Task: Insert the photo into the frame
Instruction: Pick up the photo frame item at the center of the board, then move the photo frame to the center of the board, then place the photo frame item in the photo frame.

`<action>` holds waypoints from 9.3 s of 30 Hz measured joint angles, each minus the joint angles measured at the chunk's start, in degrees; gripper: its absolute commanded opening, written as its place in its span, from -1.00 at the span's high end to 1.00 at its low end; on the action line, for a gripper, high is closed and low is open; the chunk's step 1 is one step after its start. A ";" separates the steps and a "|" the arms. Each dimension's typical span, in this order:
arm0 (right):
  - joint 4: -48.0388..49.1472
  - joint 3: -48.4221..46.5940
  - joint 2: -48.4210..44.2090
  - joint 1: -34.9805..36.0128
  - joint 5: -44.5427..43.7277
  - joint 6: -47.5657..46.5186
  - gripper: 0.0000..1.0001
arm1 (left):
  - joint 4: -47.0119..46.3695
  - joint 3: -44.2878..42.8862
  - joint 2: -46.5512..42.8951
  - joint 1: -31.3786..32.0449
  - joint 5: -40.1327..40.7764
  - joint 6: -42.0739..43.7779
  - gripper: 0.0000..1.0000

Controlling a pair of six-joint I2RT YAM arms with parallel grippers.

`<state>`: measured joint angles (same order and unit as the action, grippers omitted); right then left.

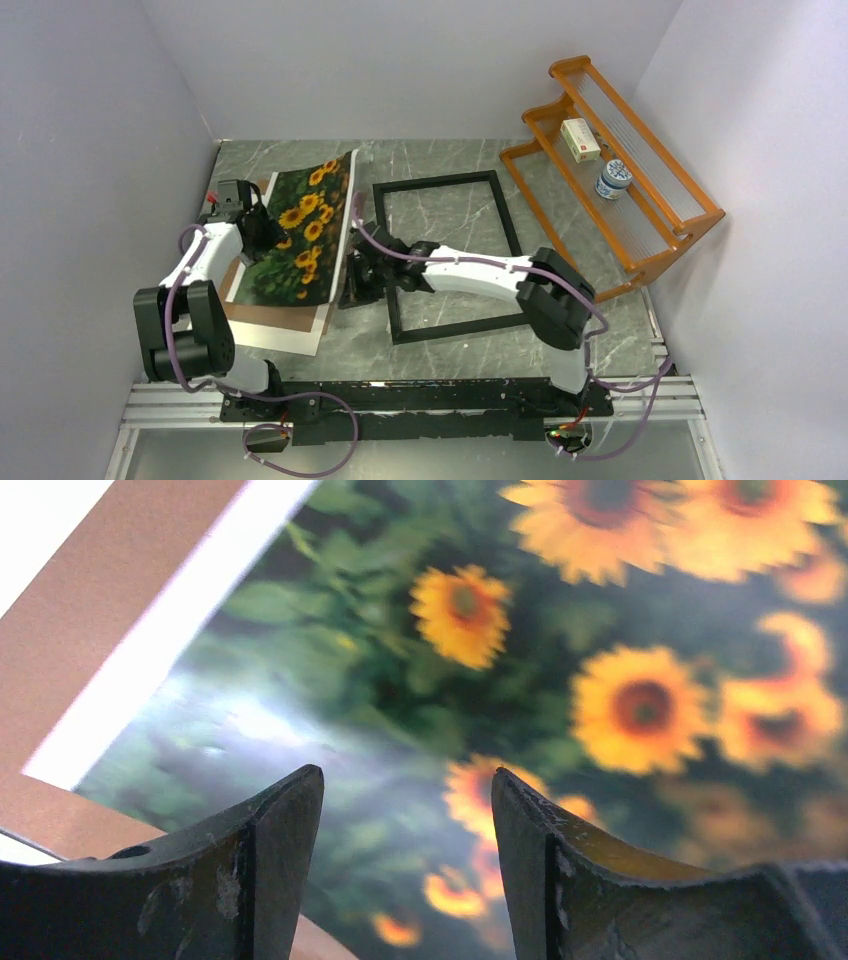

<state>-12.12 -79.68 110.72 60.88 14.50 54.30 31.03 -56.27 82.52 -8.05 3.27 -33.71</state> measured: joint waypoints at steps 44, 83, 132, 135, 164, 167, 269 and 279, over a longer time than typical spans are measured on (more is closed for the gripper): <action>-37.59 -4.81 -15.17 -13.49 -0.09 -36.81 1.00 | -9.22 2.93 5.86 0.00 -4.22 -1.20 -0.33; 13.75 27.61 -13.00 -35.58 8.46 -18.51 -0.65 | -20.41 1.68 17.73 1.81 -23.91 -1.36 -0.04; 6.03 2.99 -6.45 -28.65 21.92 -13.03 1.00 | -12.48 2.14 10.27 -2.84 -7.34 -1.88 -0.25; -0.72 0.94 -8.26 -29.16 18.56 -15.52 1.00 | -12.79 2.12 12.48 -2.86 -7.32 -1.88 -0.23; -22.91 4.76 -14.40 -51.98 16.06 -44.94 1.00 | -14.08 -0.55 15.34 -2.73 -10.75 -0.87 -0.28; -22.47 5.66 -14.34 -52.39 16.04 -45.90 1.00 | -13.94 1.14 13.49 -0.81 -14.16 -1.09 -0.28; 2.43 37.99 -38.84 -43.56 18.99 -13.51 1.00 | -3.89 4.33 -2.29 19.02 -6.64 -3.82 -0.51; 14.64 47.19 -36.63 -49.22 20.96 -16.28 1.00 | -10.91 6.27 5.70 18.99 -18.56 -1.79 -0.56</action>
<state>2.52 -32.49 74.08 11.66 35.46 38.02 20.12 -50.00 88.23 10.94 -15.29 -35.51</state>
